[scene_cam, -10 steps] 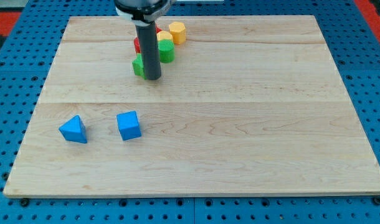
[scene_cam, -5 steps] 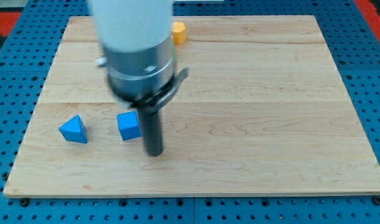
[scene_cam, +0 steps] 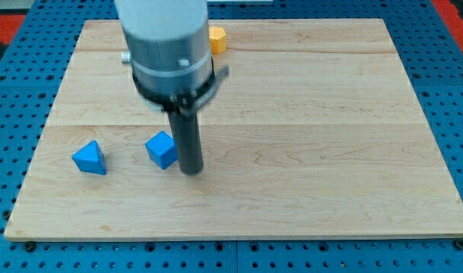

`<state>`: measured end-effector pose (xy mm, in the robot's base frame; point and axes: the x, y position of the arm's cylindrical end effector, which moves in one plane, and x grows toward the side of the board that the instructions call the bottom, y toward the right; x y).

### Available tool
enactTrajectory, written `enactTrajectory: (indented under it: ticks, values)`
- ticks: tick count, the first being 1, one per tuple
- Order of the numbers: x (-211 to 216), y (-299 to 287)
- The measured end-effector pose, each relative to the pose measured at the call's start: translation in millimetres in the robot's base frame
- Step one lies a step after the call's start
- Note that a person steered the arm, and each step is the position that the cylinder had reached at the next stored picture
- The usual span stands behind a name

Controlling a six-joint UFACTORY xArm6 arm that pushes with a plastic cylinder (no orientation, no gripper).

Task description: Push the blue cube to the right of the green circle

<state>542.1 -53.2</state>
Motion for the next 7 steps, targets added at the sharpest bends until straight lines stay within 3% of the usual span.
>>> enactTrajectory:
  ticks: [1, 2, 3, 4, 6, 7]
  values:
    - [19.2, -39.9]
    - [6.8, -93.3]
    - [-51.6, -91.7]
    - [-64.0, -61.0]
    - [-39.6, -87.9]
    - [-15.6, -75.0]
